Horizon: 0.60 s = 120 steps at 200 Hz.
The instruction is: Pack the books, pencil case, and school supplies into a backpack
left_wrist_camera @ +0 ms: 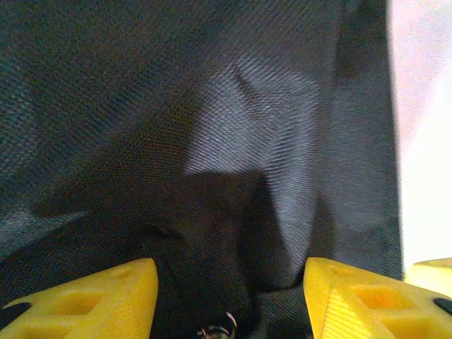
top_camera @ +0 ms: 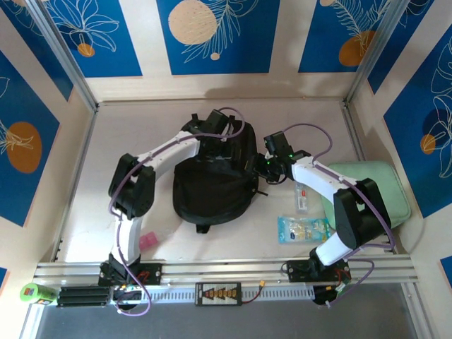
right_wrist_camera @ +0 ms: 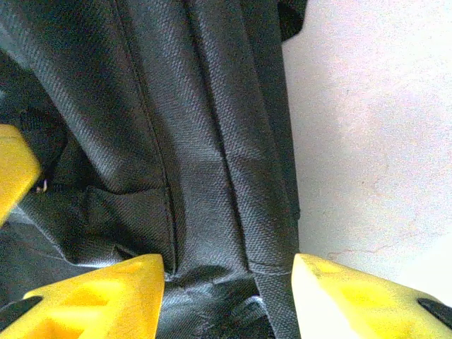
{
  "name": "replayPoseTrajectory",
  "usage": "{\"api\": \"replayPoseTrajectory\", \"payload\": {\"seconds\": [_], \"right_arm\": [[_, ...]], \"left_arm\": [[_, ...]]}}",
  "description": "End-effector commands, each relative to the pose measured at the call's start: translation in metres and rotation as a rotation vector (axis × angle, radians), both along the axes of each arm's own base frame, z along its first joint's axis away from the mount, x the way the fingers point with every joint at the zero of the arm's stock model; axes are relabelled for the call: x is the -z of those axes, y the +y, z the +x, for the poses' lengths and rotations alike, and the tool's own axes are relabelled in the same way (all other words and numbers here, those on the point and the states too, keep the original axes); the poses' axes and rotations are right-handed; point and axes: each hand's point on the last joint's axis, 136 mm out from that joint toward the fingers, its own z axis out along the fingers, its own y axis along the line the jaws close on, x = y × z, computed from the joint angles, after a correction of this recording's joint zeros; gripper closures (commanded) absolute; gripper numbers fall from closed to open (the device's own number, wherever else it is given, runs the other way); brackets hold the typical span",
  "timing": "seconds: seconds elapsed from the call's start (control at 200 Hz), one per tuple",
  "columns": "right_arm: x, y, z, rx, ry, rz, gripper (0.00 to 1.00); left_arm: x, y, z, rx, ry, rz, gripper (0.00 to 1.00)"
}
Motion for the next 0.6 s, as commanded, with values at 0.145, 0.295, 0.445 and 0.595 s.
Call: {"api": "replayPoseTrajectory", "payload": {"seconds": [0.145, 0.295, 0.445, 0.595], "right_arm": [[0.004, -0.010, 0.000, 0.047, 0.022, -0.008, 0.48], [0.008, -0.011, 0.000, 0.050, 0.034, -0.011, 0.48], [0.010, -0.012, 0.000, 0.053, 0.039, -0.015, 0.48], [0.013, -0.014, -0.001, 0.055, 0.041, -0.030, 0.48]], "left_arm": [[0.021, 0.010, -0.002, 0.022, 0.049, 0.175, 0.50], [0.025, 0.005, 0.001, 0.029, 0.061, 0.226, 0.60], [0.026, 0.004, 0.000, 0.038, 0.073, 0.270, 0.72], [0.007, -0.001, 0.002, 0.038, 0.041, 0.227, 0.85]]}}
